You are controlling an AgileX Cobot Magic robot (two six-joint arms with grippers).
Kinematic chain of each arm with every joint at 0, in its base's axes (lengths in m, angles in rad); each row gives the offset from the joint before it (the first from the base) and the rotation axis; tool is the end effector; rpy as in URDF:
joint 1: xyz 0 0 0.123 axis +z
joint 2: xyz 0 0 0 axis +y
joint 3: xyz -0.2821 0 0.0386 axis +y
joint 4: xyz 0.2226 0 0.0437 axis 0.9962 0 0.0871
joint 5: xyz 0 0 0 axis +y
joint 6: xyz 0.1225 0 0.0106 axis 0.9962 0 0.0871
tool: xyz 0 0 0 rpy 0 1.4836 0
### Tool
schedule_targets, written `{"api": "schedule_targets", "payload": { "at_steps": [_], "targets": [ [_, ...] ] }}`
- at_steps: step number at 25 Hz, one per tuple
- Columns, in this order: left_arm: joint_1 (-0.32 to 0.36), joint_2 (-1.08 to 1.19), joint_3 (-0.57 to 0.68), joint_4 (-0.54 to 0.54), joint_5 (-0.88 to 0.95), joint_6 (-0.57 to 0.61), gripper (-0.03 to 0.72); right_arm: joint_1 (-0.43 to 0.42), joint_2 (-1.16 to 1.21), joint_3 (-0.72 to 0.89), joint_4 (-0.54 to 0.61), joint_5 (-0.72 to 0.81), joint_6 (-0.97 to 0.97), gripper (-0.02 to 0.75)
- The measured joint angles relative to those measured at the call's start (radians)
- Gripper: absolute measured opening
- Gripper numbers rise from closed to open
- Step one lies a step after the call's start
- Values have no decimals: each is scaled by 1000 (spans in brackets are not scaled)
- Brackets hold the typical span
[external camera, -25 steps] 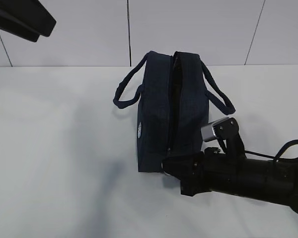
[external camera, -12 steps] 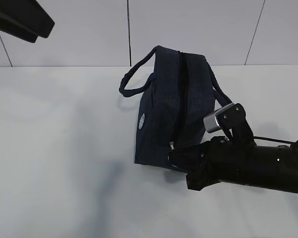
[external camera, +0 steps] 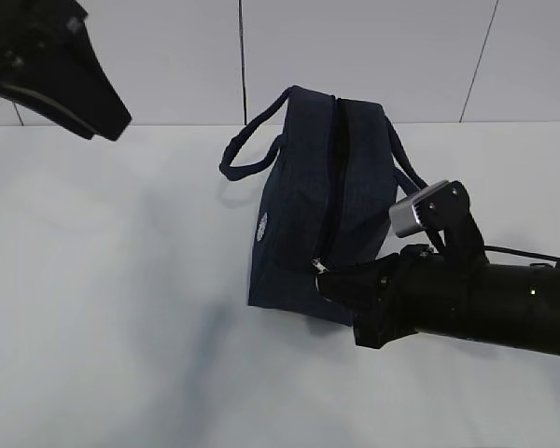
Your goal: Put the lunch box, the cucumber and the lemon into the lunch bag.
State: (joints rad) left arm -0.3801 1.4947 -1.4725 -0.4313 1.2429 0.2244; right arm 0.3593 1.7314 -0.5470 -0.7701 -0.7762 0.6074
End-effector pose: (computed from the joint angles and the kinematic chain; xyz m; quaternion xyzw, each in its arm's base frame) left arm 0.2483 -0.1516 0.3430 0.2584 0.9230 -0.2263 0.1736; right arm 0.2622 0.1625 0.1556 -0.2755 0.7918 0.3021 0.4538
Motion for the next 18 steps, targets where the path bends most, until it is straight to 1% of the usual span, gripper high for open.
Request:
{"api": "schedule_targets", "payload": {
  "at_steps": [3, 8, 18],
  "targets": [
    [-20, 40, 0, 2, 0, 4, 240, 0, -18, 0, -19, 2, 36, 0],
    [-25, 74, 0, 5, -2, 4, 240, 0, -38, 0, -73, 3, 114, 0],
    [-25, 83, 0, 5, -2, 4, 240, 0, -86, 0, -86, 6, 138, 0]
  ]
}}
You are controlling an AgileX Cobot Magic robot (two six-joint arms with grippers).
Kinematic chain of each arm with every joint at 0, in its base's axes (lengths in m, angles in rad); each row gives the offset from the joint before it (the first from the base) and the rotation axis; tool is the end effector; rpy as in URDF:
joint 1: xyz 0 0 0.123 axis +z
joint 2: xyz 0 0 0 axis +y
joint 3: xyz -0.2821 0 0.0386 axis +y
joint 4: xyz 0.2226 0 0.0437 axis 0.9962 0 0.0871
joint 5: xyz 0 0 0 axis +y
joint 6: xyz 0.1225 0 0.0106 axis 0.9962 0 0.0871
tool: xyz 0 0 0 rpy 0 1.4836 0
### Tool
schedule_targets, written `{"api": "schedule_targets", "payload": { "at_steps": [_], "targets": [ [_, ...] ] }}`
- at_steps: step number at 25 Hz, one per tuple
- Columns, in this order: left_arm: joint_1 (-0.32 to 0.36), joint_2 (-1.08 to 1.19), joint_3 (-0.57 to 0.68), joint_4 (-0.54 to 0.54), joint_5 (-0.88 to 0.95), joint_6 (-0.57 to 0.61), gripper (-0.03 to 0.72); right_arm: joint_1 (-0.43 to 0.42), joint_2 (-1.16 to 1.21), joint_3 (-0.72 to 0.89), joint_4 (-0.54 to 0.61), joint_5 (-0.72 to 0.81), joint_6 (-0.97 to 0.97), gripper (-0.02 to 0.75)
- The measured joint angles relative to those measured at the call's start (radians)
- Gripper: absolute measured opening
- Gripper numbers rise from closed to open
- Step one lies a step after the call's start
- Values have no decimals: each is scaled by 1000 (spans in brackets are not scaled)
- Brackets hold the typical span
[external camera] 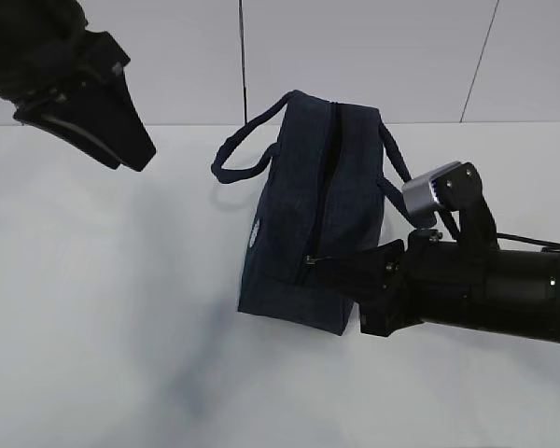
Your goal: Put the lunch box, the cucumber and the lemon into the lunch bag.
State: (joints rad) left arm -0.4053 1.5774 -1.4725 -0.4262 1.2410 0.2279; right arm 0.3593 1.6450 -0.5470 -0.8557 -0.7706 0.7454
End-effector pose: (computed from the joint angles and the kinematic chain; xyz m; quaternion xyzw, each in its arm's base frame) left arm 0.2606 -0.1642 0.3183 0.2659 0.9289 -0.2209 0.1328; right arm 0.2526 0.1639 0.1782 -0.2676 0.7817 0.3318 0.4552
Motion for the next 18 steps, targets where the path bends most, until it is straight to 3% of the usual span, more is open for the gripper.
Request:
{"api": "schedule_targets", "payload": {
  "at_steps": [9, 18],
  "targets": [
    [-12, 61, 0, -5, -4, 8, 240, 0, -37, -5, -8, 2, 25, 0],
    [-108, 79, 0, 1, -4, 14, 240, 0, -37, -111, -45, 74, 45, 0]
  ]
}}
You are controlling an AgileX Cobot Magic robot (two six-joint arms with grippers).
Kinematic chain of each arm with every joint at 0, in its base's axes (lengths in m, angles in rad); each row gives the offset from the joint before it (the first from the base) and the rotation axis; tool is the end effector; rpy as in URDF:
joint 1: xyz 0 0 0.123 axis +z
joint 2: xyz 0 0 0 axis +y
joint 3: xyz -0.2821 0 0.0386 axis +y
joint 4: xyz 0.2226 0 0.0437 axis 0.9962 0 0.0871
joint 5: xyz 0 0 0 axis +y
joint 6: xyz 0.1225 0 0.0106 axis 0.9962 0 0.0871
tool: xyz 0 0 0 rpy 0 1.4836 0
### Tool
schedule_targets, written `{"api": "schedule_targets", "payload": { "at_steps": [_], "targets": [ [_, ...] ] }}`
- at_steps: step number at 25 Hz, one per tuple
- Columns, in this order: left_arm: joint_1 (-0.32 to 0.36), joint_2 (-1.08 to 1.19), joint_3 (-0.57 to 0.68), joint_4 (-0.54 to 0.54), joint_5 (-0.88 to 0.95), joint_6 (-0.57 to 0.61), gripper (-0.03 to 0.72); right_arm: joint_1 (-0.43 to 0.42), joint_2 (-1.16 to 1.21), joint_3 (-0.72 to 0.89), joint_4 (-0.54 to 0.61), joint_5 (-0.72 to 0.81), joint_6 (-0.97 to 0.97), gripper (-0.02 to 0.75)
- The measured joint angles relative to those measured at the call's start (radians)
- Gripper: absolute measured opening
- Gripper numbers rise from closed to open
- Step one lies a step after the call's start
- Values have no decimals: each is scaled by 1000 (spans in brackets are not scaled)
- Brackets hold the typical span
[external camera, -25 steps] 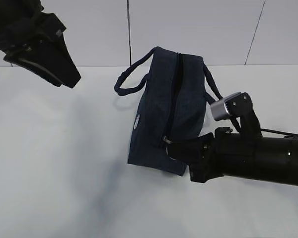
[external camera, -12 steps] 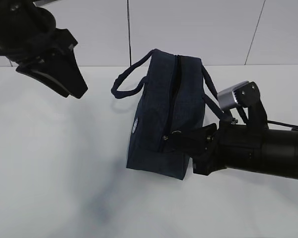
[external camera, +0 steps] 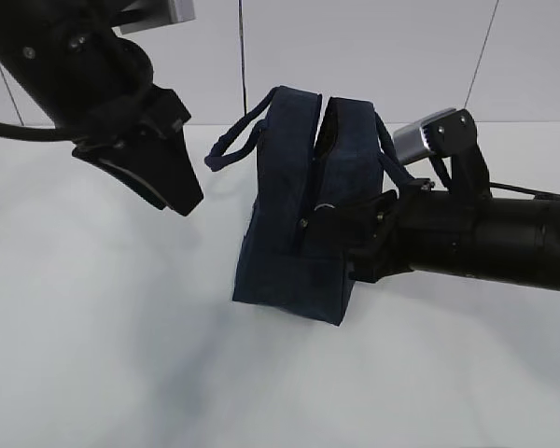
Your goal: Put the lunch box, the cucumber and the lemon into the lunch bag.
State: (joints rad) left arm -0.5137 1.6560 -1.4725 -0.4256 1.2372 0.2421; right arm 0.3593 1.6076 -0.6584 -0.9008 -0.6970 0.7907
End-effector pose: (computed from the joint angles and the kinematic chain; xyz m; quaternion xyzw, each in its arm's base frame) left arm 0.2543 -0.1986 0.2939 0.3162 0.9187 -0.2201 0.0867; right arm 0.2710 0.1678 0.2082 -0.2782 0.7641 0.3143 0.4898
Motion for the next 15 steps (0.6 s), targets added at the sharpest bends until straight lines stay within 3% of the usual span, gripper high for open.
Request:
{"api": "schedule_targets", "payload": {
  "at_steps": [7, 15],
  "targets": [
    [-42, 26, 2, 25, 0, 0, 241, 0, 0, -26, -19, 10, 31, 0],
    [-86, 108, 7, 73, -62, 38, 312, 0, 0, -26, -21, 8, 41, 0]
  ]
}}
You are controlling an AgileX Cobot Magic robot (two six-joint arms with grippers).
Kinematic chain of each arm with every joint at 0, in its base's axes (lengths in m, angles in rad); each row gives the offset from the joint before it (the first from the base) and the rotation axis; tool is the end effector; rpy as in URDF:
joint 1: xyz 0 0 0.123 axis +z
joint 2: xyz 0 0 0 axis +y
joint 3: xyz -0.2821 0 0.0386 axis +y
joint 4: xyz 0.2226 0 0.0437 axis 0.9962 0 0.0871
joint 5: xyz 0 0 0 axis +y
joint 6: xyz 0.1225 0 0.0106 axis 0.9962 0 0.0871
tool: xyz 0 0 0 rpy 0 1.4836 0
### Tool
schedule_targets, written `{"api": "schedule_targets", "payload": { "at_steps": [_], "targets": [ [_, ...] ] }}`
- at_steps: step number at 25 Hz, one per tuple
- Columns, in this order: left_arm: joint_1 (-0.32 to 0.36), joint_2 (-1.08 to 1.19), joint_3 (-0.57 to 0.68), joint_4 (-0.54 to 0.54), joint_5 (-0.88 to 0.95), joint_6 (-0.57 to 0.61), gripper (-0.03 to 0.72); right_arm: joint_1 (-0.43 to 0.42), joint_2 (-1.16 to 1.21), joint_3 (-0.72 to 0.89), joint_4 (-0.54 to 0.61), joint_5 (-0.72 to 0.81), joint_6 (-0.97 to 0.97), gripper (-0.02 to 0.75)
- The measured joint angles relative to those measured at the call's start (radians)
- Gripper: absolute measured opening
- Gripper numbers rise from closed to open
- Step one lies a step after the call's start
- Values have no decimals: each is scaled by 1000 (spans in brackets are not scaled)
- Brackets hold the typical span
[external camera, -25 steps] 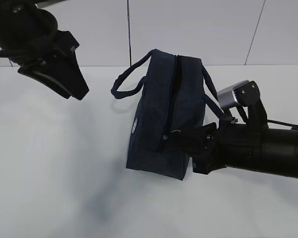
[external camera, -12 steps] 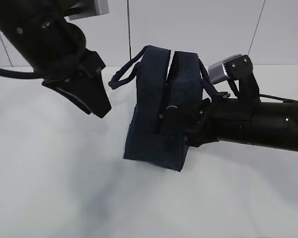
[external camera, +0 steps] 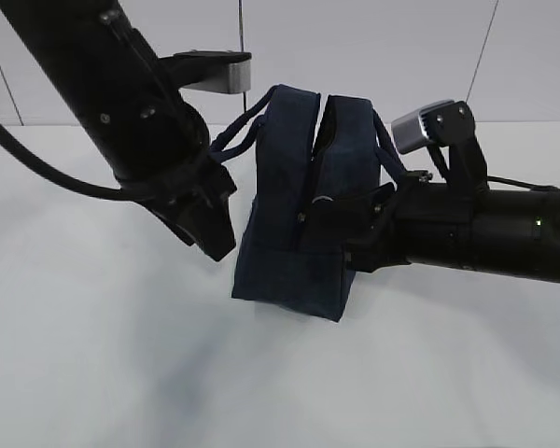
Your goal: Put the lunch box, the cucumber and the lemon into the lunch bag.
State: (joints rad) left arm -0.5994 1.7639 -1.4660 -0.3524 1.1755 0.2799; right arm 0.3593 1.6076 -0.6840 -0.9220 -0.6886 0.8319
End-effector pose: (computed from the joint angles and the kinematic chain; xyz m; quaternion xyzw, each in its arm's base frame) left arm 0.2599 -0.2250 0.2548 0.3699 0.9094 -0.1796 0.0630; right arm 0.2746 0.1696 0.2133 -0.2736 0.7636 0.3196 0.4898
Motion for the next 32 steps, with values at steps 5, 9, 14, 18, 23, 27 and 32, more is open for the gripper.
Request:
{"api": "schedule_targets", "payload": {
  "at_steps": [5, 9, 14, 18, 23, 27, 32],
  "targets": [
    [0, 21, 0, 22, -97, 39, 337, 0, 0, 0, 22, -9, 47, 0],
    [0, 47, 0, 49, -145, 58, 340, 0, 0, 0, 31, -18, 69, 0],
    [0, 85, 0, 38, -183, 96, 340, 0, 0, 0, 36, -27, 85, 0],
    [0, 118, 0, 25, -224, 107, 340, 0, 0, 0, 54, -35, 88, 0],
    [-4, 132, 0, -10, -278, 140, 340, 0, 0, 0, 87, -37, 89, 0],
    [-4, 132, 0, -18, -322, 145, 262, 0, 0, 0, 95, -40, 91, 0],
    [-5, 132, 0, -20, -329, 147, 11, 0, 0, -2, 98, -40, 91, 0]
  ]
}}
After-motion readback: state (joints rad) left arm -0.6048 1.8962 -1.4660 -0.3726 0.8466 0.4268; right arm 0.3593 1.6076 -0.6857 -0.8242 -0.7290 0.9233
